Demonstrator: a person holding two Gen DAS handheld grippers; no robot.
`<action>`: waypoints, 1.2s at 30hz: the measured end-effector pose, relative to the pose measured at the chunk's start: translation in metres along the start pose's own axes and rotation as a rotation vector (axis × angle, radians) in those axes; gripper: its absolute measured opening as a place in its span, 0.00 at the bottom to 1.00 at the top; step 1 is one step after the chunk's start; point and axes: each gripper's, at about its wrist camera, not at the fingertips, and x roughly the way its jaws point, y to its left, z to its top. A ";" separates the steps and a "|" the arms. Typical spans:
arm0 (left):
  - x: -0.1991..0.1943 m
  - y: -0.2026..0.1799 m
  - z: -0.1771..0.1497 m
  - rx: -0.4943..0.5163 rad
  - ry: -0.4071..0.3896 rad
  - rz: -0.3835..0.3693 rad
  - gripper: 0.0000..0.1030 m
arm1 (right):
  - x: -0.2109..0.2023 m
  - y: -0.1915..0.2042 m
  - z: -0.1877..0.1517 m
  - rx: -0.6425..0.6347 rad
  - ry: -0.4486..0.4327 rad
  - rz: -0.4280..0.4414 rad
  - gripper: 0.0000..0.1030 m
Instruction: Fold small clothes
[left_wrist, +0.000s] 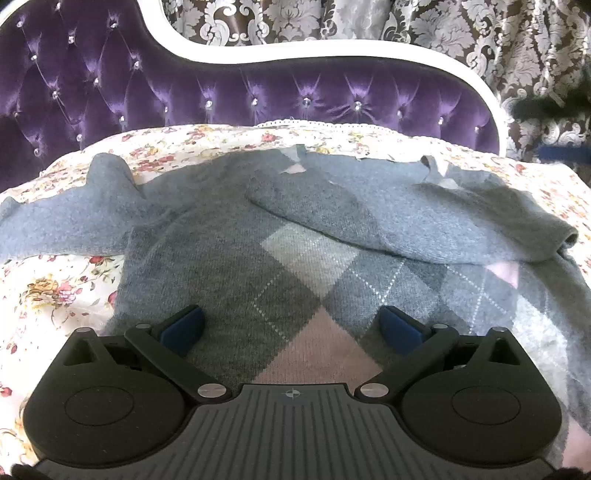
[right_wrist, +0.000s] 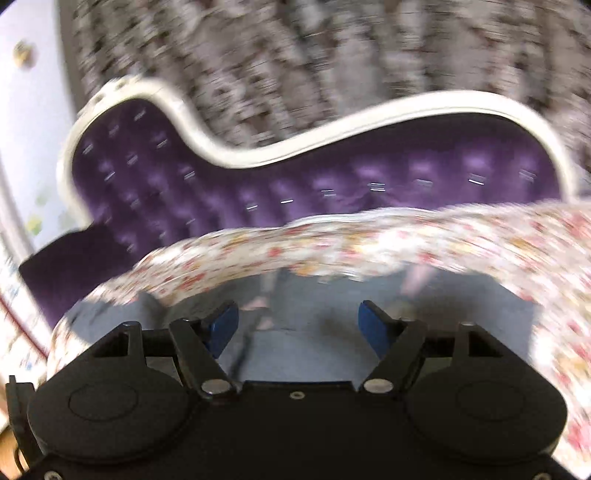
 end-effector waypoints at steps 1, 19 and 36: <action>0.001 0.000 0.003 0.001 0.008 0.000 1.00 | -0.006 -0.008 -0.006 0.033 -0.006 -0.018 0.72; 0.007 0.001 0.087 -0.009 0.045 -0.053 0.97 | -0.034 0.030 -0.088 0.031 -0.008 -0.229 0.72; 0.062 0.062 0.078 -0.108 0.159 0.062 0.86 | -0.050 0.008 -0.090 0.048 -0.001 -0.255 0.73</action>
